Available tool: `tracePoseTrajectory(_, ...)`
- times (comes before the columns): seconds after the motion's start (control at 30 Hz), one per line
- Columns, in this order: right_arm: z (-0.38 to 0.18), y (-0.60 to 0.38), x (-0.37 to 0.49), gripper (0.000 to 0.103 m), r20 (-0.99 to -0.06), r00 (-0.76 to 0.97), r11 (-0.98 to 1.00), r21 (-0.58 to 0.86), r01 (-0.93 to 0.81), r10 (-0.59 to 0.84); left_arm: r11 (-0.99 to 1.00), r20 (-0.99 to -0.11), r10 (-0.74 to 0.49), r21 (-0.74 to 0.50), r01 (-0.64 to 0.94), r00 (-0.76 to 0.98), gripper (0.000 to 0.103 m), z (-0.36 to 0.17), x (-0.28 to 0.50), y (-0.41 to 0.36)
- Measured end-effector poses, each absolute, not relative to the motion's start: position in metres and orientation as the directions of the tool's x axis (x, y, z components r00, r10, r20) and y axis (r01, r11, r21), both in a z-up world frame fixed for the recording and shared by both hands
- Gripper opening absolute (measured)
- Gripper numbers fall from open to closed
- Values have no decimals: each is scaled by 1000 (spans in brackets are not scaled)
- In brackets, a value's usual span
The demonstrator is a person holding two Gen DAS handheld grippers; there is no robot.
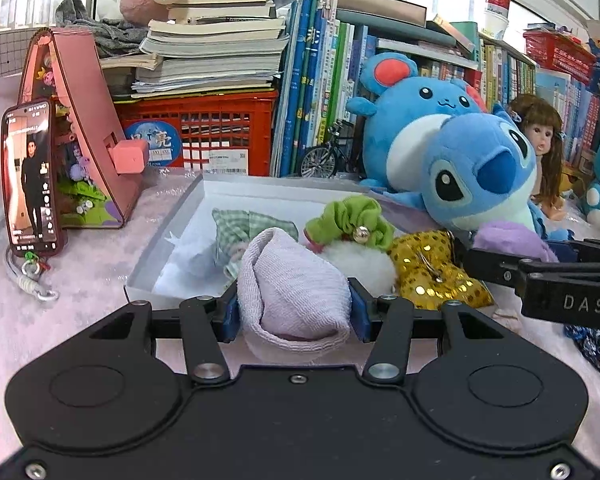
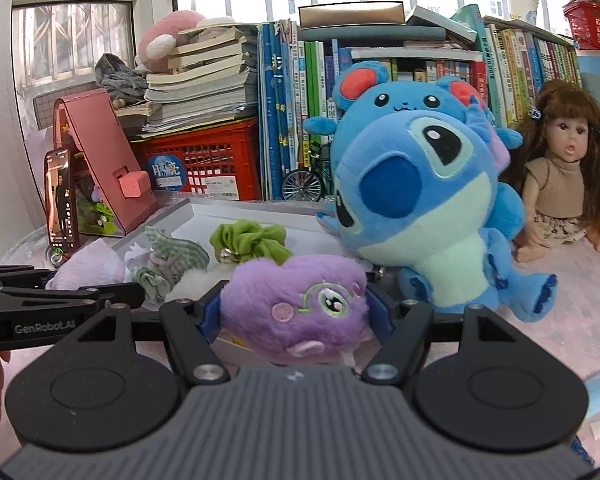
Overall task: Organize soft objects
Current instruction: 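Carry the sock roll with the left tool while the right tool carries the purple plush into the box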
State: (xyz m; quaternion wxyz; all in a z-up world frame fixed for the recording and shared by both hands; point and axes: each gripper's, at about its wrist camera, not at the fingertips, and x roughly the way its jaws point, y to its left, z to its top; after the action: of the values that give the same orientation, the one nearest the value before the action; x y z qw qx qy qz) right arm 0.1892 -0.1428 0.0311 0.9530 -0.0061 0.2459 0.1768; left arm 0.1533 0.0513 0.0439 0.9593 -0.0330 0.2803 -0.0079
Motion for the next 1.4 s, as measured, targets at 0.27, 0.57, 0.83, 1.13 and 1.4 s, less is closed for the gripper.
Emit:
tracePoseTrajectory(0.27, 41, -130, 210, 72, -473, 811, 936, 108, -335, 345, 997, -521, -19, -70, -20, 853, 49, 53, 179, 62)
tracePoseTrajectory(0.57, 48, -119, 245, 72, -510, 789, 939, 148, -311, 342, 990, -541, -5, -121, -72, 841, 49, 56, 220, 83)
tracePoseTrajectory(0.83, 56, -109, 293, 72, -552, 744, 926, 244, -287, 376, 972, -564, -64, -221, -76, 823, 50, 64, 270, 103)
tracePoseTrajectory(1.13, 53, -60, 305, 73, -604, 700, 912, 119, -393, 381, 963, -602, -66, -246, -106, 796, 50, 50, 317, 116)
tracePoseTrajectory(1.4, 39, -60, 327, 73, -625, 695, 929, 153, -338, 356, 952, -627, -53, -266, -149, 777, 50, 36, 323, 136)
